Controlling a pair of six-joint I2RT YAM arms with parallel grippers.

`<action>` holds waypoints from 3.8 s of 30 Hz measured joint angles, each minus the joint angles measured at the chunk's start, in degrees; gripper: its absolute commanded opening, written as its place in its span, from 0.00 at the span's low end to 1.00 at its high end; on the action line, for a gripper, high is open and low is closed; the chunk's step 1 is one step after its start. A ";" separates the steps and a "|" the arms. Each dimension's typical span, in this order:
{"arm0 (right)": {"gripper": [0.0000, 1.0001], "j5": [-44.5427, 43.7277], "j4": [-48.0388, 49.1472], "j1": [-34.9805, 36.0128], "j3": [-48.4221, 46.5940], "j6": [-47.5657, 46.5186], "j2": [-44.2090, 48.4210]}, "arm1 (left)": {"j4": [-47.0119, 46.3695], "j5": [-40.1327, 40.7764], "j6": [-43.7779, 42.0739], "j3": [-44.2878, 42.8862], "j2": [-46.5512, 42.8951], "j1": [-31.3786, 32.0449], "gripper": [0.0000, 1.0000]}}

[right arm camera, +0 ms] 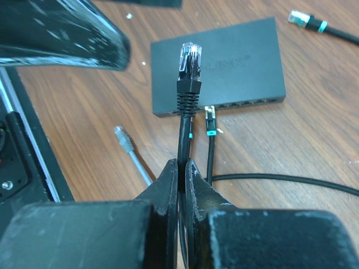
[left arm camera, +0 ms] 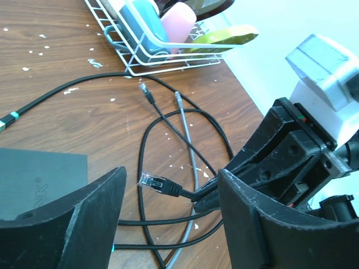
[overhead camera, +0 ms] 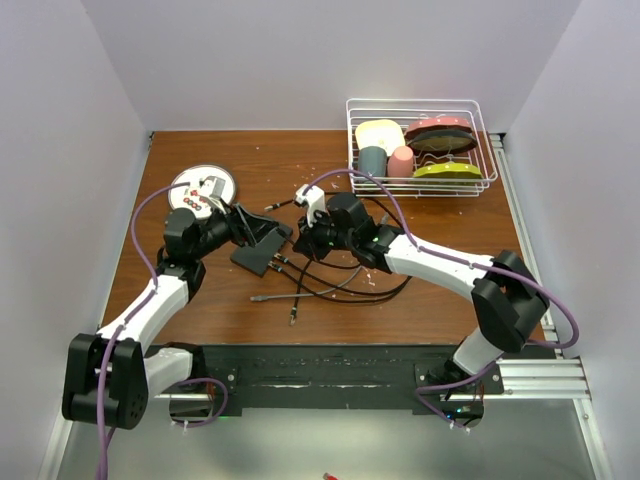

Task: Insert the plug into the switch port

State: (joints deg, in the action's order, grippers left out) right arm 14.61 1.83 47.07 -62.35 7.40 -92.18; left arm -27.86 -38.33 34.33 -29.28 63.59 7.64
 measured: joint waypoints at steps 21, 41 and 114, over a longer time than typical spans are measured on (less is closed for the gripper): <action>0.00 3.41 1.51 0.00 0.42 -0.04 3.37 | -10.80 -5.27 6.69 2.93 4.20 0.00 0.36; 0.55 2.82 2.03 -0.09 0.94 -0.57 3.48 | -11.30 -3.17 9.57 3.65 0.44 0.37 0.00; 0.00 -11.19 9.64 4.31 -1.70 2.05 -0.44 | 10.23 19.52 10.56 -2.45 -4.44 10.19 0.00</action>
State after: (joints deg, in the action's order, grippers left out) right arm 3.42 11.46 51.37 -64.05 9.45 -92.62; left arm -17.63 -18.81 44.88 -31.73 59.16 17.82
